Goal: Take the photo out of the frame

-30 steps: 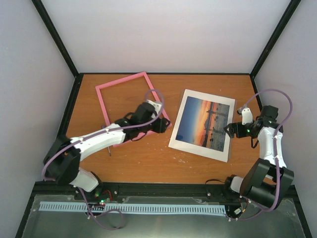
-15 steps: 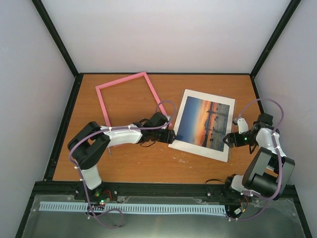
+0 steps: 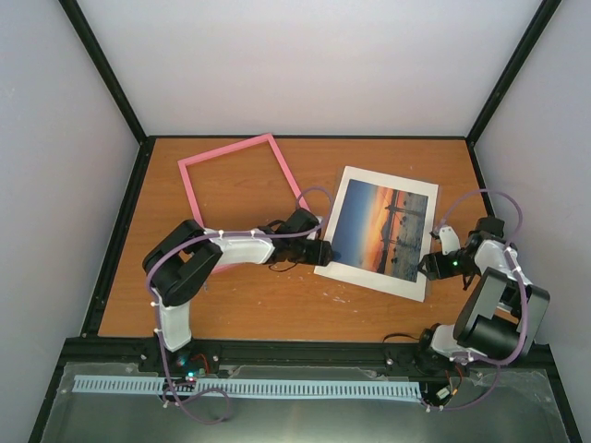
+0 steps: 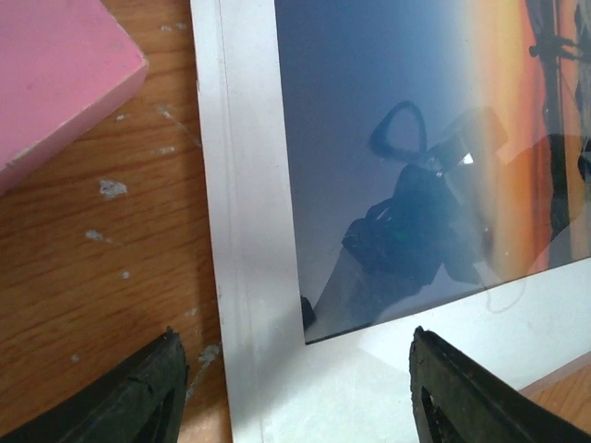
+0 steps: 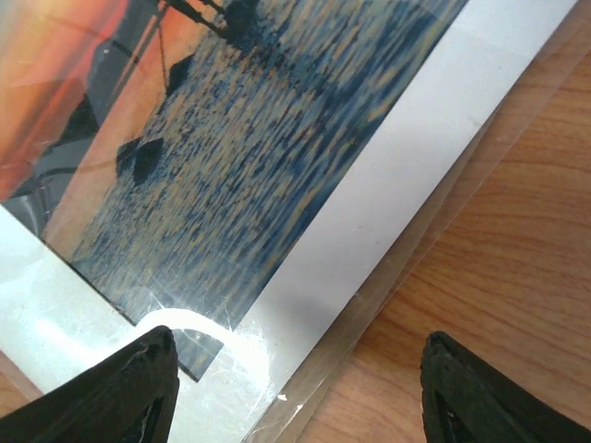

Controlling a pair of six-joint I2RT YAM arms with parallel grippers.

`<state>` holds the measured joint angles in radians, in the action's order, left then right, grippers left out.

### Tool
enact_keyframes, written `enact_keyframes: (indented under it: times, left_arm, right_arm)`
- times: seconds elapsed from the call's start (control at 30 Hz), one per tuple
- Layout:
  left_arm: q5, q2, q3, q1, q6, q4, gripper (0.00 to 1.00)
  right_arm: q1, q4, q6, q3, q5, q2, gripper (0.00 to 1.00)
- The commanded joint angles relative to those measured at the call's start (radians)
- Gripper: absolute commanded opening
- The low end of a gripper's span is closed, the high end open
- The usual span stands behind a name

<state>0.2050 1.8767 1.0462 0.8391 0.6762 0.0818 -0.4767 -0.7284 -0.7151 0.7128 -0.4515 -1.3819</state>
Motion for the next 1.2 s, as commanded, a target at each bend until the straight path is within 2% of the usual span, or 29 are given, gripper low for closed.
enact_keyframes:
  times: [0.0, 0.1, 0.23, 0.33, 0.47, 0.7, 1.17]
  left_arm:
    - [0.017, 0.019, 0.042, 0.002, 0.046, -0.030, 0.65]
    - [0.008, 0.013, 0.037, 0.003, 0.058, -0.041, 0.64]
    - [-0.017, 0.012, 0.054, 0.003, 0.069, -0.007, 0.64]
    - [-0.036, 0.005, 0.048, 0.002, 0.088, -0.003, 0.64]
    - [-0.017, 0.016, 0.046, 0.002, 0.098, -0.026, 0.64]
    - [0.059, 0.043, 0.060, 0.001, 0.110, -0.077, 0.58]
    - [0.072, -0.016, 0.055, 0.003, 0.143, -0.119, 0.51]
  right_arm:
    - [-0.004, -0.031, -0.056, 0.014, -0.039, 0.077, 0.68]
    - [-0.003, -0.033, -0.077, 0.000, -0.109, 0.120, 0.64]
    - [-0.002, -0.049, -0.121, -0.002, -0.189, 0.097, 0.55]
    - [-0.003, -0.050, -0.138, 0.008, -0.203, 0.051, 0.47]
    - [-0.002, -0.036, -0.146, 0.006, -0.189, -0.004, 0.42]
    - [-0.003, 0.015, -0.166, -0.045, -0.125, -0.043, 0.42]
    - [-0.002, 0.027, -0.177, -0.045, -0.103, -0.116, 0.42]
